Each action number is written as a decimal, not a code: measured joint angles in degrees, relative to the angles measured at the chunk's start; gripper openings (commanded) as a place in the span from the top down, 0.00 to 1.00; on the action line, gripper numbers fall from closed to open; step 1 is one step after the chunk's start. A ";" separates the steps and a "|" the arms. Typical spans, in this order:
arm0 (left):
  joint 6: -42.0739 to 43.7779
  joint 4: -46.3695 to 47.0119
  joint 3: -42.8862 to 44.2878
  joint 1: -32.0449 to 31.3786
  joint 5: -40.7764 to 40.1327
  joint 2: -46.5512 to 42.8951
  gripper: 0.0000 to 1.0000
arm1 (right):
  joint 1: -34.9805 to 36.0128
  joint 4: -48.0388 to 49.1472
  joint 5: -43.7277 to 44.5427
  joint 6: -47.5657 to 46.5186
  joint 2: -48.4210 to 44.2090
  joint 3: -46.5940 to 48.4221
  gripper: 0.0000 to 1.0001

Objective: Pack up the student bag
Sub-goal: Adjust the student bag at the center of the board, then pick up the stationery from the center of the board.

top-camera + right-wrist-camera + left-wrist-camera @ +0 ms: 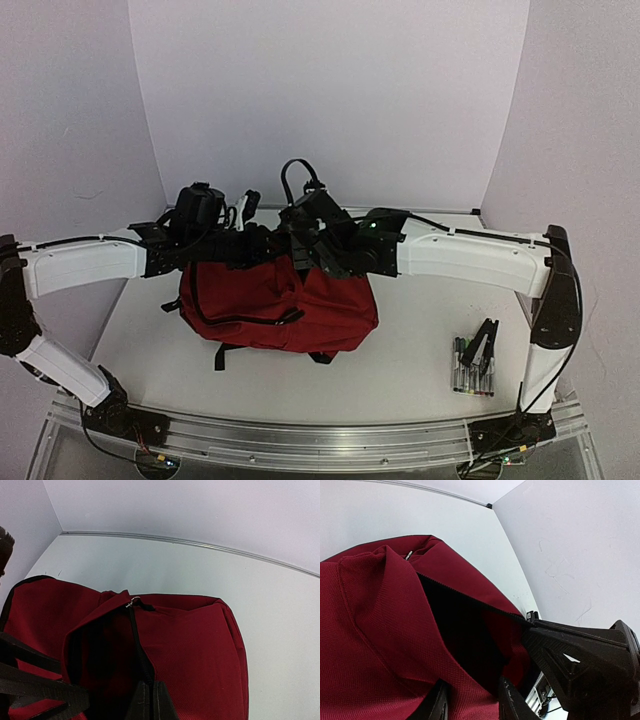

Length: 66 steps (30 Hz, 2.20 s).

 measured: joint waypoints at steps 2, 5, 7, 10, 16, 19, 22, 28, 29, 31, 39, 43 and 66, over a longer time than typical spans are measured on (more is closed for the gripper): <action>-0.15 1.55 -0.13 0.03 0.92 0.75 0.74 | -0.03 0.35 0.01 0.17 0.00 -0.27 1.00; -1.10 3.68 -0.15 0.03 2.17 3.45 0.78 | -0.18 0.73 0.00 0.62 -0.02 -0.59 1.00; -1.52 3.90 -0.18 0.03 2.20 5.56 0.78 | -0.26 1.08 0.00 1.03 -0.08 -0.83 1.00; -2.49 2.78 -1.08 0.03 1.61 7.21 0.81 | -0.33 1.46 0.02 1.31 -0.44 -1.56 1.00; -4.14 -0.52 -1.71 -0.28 -2.28 7.36 0.85 | -0.37 1.78 0.02 1.94 -1.81 -3.39 1.00; -4.60 -2.03 -1.36 -0.58 -3.99 7.33 0.85 | -0.42 2.07 0.11 2.52 -2.31 -3.94 1.00; -5.14 -3.57 -0.58 -0.91 -5.41 7.44 0.84 | -0.47 2.32 0.13 2.74 -2.80 -4.46 1.00; -5.70 -6.18 2.00 -1.29 -7.81 9.23 0.85 | -0.58 4.53 -0.14 2.61 -5.64 -7.45 1.00; -5.78 -6.22 2.30 -1.30 -8.11 9.52 0.85 | -0.59 4.93 -0.29 2.51 -6.28 -8.05 1.00; -5.84 -6.43 2.85 -1.30 -8.39 9.99 0.84 | -0.57 5.51 -0.72 2.20 -7.29 -8.97 1.00; -3.87 -7.55 4.28 -0.91 -9.44 10.97 0.61 | -0.64 7.46 -1.60 0.69 -7.73 -9.85 0.47; -2.61 -10.44 4.72 -0.68 -8.89 9.60 0.42 | -1.15 8.68 0.19 -0.88 -9.07 -10.40 0.15; -2.15 -20.98 -2.97 4.56 -11.39 -13.26 0.00 | -46.62 5.71 -22.17 11.15 -31.96 -50.53 0.02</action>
